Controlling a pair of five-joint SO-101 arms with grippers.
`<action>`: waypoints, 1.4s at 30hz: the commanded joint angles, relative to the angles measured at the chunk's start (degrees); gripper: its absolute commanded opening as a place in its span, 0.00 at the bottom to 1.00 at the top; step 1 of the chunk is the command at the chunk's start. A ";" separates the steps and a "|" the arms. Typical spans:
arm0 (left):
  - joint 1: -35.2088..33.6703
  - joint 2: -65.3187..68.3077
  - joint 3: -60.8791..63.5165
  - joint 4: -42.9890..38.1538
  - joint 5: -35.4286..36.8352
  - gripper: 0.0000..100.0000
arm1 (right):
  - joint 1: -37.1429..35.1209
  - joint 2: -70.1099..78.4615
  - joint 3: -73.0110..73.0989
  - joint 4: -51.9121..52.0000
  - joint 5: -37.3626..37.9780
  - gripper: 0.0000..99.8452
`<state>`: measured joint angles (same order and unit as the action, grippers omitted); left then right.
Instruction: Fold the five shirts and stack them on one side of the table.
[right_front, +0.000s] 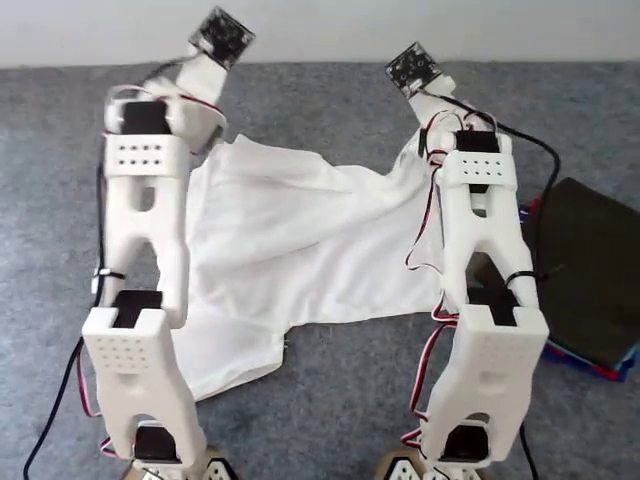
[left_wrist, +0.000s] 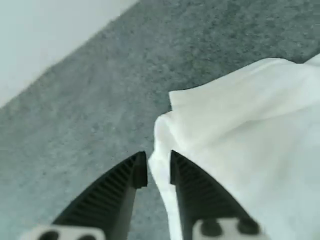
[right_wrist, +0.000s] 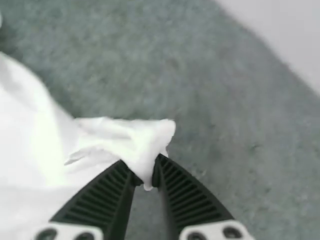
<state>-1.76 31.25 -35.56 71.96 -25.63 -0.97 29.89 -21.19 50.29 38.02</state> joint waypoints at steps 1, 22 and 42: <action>0.53 2.11 0.75 -1.85 3.87 0.14 | -0.48 -1.54 -0.44 4.62 0.53 0.01; 2.81 38.15 -41.01 7.38 4.04 0.13 | -0.31 -1.45 -0.44 13.85 -3.60 0.01; -2.55 34.90 -60.35 13.19 -3.08 0.01 | 0.92 -3.56 -16.26 12.44 -3.08 0.01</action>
<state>-3.25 73.36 -91.30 84.97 -27.82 -0.88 29.89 -31.30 63.65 34.86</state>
